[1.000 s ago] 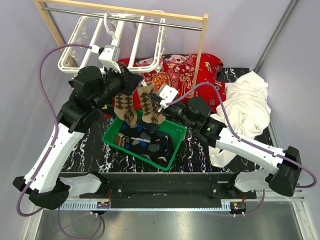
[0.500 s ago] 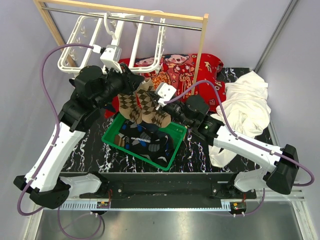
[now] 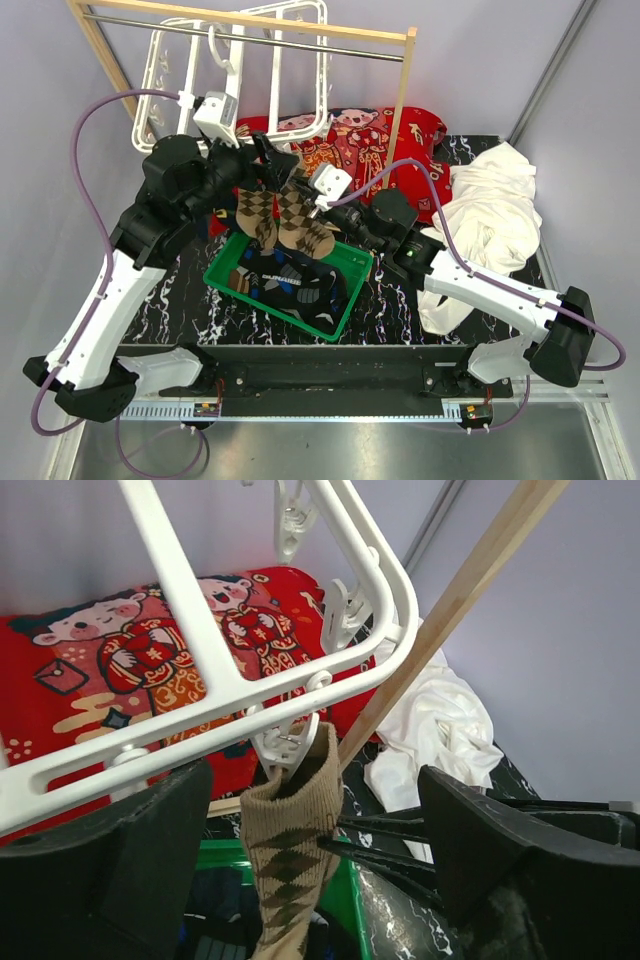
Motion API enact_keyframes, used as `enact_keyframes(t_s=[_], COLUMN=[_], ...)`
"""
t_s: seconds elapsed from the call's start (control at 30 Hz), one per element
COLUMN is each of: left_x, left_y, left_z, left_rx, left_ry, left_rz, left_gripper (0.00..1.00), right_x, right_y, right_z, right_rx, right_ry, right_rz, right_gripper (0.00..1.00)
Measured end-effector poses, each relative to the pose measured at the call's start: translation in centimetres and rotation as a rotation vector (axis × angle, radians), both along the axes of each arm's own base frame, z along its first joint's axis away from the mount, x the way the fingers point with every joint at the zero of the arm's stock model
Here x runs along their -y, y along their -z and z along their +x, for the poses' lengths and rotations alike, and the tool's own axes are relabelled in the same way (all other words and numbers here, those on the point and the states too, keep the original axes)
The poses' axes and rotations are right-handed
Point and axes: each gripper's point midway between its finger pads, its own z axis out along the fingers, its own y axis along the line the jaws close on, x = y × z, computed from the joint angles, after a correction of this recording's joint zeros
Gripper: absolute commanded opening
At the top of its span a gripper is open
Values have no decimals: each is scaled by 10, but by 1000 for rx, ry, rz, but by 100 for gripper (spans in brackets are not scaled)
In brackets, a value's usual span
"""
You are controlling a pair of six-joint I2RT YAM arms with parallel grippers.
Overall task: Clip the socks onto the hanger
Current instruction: Clamp the sock onto the hanger, then open the clamp at the hanger.
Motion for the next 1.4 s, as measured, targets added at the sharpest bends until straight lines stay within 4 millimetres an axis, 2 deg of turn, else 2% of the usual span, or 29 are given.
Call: enact_keyframes(t_s=[0.07, 0.1, 0.17, 0.33, 0.53, 0.7, 0.8, 0.93, 1.17, 1.4], left_x=[-4, -6, -10, -16, -22, -31, -39, -53, -85, -112], left_y=[-2, -4, -5, -6, 6, 22, 34, 38, 14, 17], left_z=[-1, -2, -3, -3, 2, 5, 5, 2, -18, -21], left_rx=[8, 12, 19, 27, 12, -4, -18, -19, 63, 58], left_ry=[-19, -25, -37, -65, -101, -136, -156, -197, -272, -360], left_rz=[-3, -5, -8, -11, 15, 43, 63, 76, 61, 91], left_gripper=[90, 90, 91, 94, 97, 98, 99, 99, 99, 99], right_x=[0, 0, 0, 3, 23, 60, 72, 74, 73, 78], right_y=[-2, -3, -5, -5, 4, 5, 3, 6, 16, 6], right_z=[0, 0, 0, -1, 1, 21, 29, 32, 31, 26], right_rx=[6, 7, 10, 15, 0, -23, -28, -40, -85, -94], right_ry=[1, 0, 0, 5, 51, 139, 171, 177, 168, 160], right_rz=[6, 10, 16, 21, 20, 51, 64, 68, 78, 119], right_gripper=[30, 39, 49, 58, 63, 66, 67, 70, 80, 91])
